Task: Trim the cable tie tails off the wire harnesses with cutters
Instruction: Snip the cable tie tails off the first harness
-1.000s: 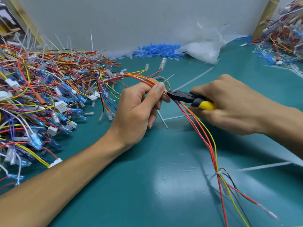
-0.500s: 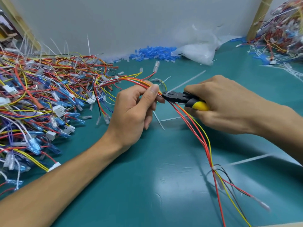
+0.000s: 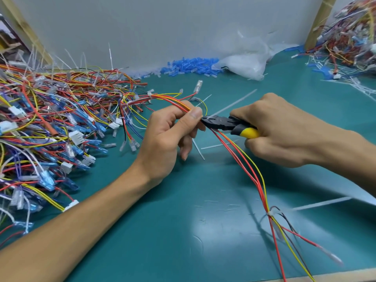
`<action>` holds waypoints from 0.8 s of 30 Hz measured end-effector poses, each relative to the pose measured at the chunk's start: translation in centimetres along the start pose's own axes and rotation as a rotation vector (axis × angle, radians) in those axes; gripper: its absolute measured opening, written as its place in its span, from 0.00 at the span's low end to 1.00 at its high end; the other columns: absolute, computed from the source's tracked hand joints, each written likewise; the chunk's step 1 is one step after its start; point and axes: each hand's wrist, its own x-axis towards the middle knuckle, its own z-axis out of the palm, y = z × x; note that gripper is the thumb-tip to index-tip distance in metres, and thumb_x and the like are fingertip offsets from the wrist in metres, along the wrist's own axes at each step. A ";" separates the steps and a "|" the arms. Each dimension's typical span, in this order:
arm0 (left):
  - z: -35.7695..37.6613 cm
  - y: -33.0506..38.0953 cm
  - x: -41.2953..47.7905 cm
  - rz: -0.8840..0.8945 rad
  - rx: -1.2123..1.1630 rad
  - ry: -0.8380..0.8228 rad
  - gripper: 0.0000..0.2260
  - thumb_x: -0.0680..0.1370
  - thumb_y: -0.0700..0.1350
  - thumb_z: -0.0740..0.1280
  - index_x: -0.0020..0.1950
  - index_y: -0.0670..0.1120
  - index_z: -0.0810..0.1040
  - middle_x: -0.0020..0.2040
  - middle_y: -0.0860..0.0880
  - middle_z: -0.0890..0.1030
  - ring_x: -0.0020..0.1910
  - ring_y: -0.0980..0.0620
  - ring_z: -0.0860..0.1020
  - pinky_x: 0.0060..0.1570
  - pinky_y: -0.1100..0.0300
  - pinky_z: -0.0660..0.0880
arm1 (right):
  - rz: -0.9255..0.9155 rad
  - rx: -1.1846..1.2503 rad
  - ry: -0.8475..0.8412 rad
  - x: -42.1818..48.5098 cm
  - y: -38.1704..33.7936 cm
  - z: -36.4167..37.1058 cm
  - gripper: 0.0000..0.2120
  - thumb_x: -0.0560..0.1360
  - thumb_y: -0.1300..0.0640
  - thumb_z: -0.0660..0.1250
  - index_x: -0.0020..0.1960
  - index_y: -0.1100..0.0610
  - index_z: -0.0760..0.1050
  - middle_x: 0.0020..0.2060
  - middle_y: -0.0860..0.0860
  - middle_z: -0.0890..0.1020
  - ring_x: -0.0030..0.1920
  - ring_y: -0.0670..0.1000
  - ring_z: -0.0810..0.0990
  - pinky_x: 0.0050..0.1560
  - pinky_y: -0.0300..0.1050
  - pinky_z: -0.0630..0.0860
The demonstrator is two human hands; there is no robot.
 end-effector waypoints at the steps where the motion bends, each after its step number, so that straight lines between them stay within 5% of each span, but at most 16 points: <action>1: -0.1 0.1 0.0 -0.005 -0.014 -0.041 0.14 0.81 0.47 0.66 0.43 0.37 0.76 0.34 0.47 0.73 0.22 0.43 0.68 0.24 0.55 0.63 | 0.001 0.012 0.000 0.0 0.0 0.1 0.05 0.60 0.58 0.57 0.33 0.56 0.60 0.25 0.54 0.62 0.31 0.59 0.60 0.28 0.52 0.60; 5: 0.1 0.4 0.1 -0.034 -0.008 -0.181 0.12 0.77 0.46 0.72 0.51 0.39 0.76 0.39 0.49 0.76 0.21 0.46 0.69 0.24 0.51 0.64 | 0.032 0.069 -0.024 0.1 -0.3 0.5 0.05 0.61 0.59 0.58 0.34 0.56 0.61 0.25 0.54 0.63 0.31 0.56 0.58 0.30 0.52 0.58; 10: 0.4 0.2 0.2 -0.032 0.064 -0.131 0.12 0.76 0.43 0.73 0.50 0.35 0.75 0.38 0.46 0.76 0.19 0.49 0.69 0.21 0.44 0.61 | 0.054 0.111 -0.030 0.2 -0.3 0.8 0.05 0.62 0.57 0.57 0.34 0.56 0.61 0.26 0.55 0.63 0.31 0.55 0.58 0.30 0.52 0.59; 24: 0.2 -0.1 0.3 0.005 0.094 -0.105 0.13 0.74 0.47 0.77 0.52 0.40 0.81 0.41 0.30 0.79 0.19 0.43 0.69 0.22 0.58 0.65 | 0.066 0.146 -0.061 0.1 -0.1 1.2 0.04 0.64 0.57 0.58 0.34 0.56 0.62 0.26 0.54 0.64 0.31 0.55 0.59 0.30 0.52 0.60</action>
